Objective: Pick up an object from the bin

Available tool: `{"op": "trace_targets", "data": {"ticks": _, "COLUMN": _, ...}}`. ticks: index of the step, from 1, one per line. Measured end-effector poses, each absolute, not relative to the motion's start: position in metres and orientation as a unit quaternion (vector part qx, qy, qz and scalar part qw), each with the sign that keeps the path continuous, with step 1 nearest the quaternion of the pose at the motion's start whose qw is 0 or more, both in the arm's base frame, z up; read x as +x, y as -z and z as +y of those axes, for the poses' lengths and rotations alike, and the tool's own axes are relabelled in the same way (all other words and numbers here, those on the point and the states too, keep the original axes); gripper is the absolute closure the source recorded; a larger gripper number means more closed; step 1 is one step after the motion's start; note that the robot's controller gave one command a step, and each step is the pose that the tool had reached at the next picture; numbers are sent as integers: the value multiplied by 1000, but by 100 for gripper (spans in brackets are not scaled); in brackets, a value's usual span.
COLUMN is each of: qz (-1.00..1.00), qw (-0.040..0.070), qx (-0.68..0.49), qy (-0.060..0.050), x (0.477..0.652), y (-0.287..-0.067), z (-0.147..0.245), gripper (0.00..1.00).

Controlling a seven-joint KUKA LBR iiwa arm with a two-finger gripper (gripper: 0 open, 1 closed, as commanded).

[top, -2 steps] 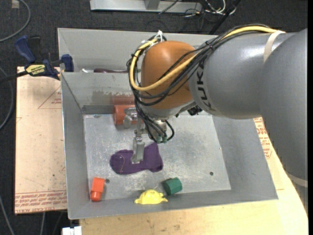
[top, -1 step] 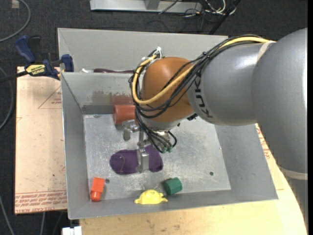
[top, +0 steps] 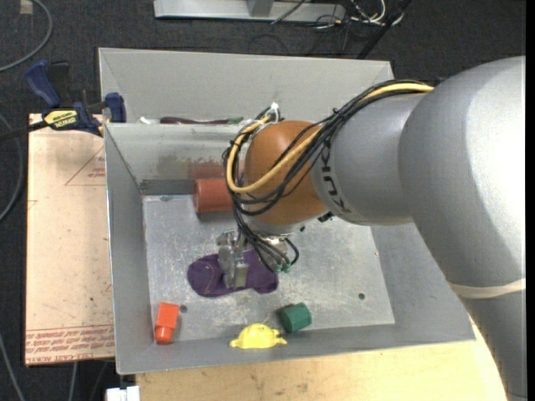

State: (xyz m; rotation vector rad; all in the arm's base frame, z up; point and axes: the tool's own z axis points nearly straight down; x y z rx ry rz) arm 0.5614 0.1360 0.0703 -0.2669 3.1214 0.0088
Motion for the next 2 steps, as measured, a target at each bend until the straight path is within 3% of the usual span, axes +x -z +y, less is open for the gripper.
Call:
{"op": "trace_targets", "data": {"ticks": 1, "qz": 996, "qw": 4, "qx": -84, "qy": -3, "x": 562, "y": -70, "z": 135, "gripper": 0}}
{"op": "trace_targets", "data": {"ticks": 2, "qz": 996, "qw": 4, "qx": -84, "qy": -3, "x": 562, "y": -70, "z": 135, "gripper": 100}}
